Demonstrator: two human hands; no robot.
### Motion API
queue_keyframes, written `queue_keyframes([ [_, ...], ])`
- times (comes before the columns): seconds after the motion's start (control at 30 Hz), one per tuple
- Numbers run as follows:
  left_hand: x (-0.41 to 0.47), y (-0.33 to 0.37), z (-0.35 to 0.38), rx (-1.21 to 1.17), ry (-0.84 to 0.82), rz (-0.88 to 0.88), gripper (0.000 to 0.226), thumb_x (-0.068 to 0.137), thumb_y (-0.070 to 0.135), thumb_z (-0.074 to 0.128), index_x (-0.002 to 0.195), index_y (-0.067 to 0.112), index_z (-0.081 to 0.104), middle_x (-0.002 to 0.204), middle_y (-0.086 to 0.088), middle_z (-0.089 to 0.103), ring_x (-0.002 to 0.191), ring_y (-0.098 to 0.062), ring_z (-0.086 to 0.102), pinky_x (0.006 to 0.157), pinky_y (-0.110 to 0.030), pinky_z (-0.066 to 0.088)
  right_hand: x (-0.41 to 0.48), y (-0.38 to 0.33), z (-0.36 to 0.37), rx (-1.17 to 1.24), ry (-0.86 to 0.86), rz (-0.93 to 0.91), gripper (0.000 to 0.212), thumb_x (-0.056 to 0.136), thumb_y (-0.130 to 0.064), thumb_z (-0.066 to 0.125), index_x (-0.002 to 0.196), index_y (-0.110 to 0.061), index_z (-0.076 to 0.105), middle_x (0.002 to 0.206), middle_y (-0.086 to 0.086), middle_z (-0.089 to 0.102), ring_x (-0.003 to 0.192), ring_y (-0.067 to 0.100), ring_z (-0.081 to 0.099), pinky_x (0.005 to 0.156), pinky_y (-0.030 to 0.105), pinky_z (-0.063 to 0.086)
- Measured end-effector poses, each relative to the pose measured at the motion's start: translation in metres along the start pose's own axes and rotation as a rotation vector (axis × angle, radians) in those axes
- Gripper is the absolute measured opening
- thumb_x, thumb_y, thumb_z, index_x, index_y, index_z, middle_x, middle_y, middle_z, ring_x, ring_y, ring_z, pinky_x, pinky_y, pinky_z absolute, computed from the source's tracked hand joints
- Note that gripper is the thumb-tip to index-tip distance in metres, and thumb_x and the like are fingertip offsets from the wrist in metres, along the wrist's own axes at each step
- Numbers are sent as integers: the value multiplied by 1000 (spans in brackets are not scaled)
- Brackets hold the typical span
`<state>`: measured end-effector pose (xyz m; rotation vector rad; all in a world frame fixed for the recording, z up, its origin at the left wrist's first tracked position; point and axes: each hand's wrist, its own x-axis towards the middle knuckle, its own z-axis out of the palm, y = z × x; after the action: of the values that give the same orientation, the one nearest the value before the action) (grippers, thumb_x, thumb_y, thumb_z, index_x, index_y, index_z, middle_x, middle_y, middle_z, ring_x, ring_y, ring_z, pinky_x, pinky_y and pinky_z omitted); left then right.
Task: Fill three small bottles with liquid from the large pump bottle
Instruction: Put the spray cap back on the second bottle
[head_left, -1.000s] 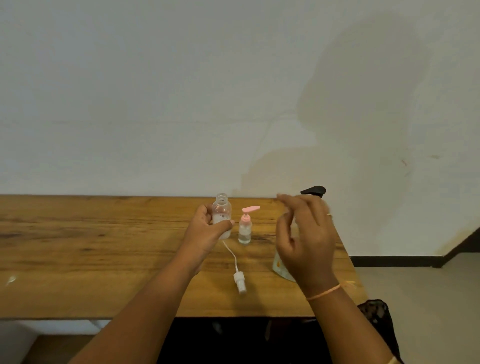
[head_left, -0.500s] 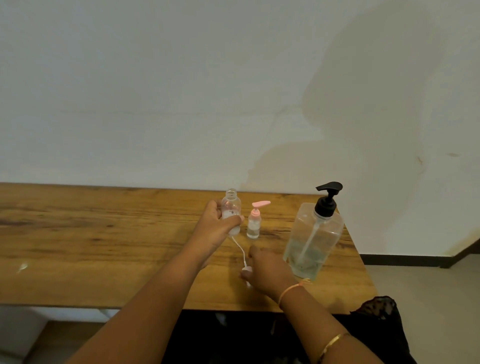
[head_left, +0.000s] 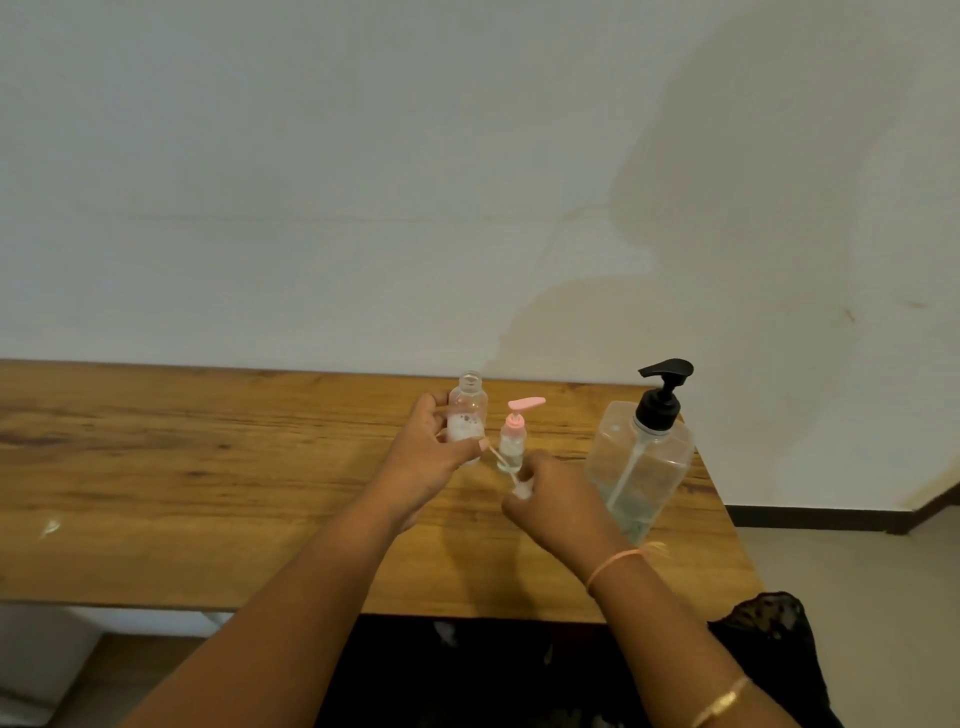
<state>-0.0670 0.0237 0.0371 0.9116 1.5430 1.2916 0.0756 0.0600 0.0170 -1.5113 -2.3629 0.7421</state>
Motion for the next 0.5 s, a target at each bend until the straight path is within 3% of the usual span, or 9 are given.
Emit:
queue_keyframes([
  [0.1, 3, -5, -4, 63, 11, 37, 56, 79, -3, 68, 121, 22, 41, 118, -5, 61, 106, -18, 59, 90, -33, 49, -14, -4, -32, 117, 117, -30, 14, 84, -25, 61, 92, -19, 51, 76, -6, 57, 69, 12, 55, 57, 26, 44],
  [0.23, 7, -10, -6, 160, 52, 82, 55, 77, -3, 69, 115, 27, 42, 119, 0, 59, 107, -17, 58, 96, -41, 48, -25, -9, -53, 240, 297, -157, 6, 84, -25, 59, 88, -21, 55, 72, -12, 55, 66, 7, 52, 56, 26, 44],
  [0.33, 8, -11, -6, 222, 109, 147, 50, 77, -1, 69, 108, 29, 42, 111, 4, 59, 101, -14, 59, 89, -36, 50, -26, -13, -54, 222, 385, -273, 5, 84, -21, 59, 85, -23, 54, 76, -12, 53, 71, 6, 50, 57, 16, 35],
  [0.5, 8, -9, -6, 302, 192, 244, 44, 79, -1, 66, 106, 25, 44, 97, 16, 55, 84, 0, 56, 70, -19, 45, -24, -9, -53, 168, 509, -302, 7, 83, -23, 57, 90, -22, 58, 89, -6, 53, 72, 5, 50, 57, 10, 38],
])
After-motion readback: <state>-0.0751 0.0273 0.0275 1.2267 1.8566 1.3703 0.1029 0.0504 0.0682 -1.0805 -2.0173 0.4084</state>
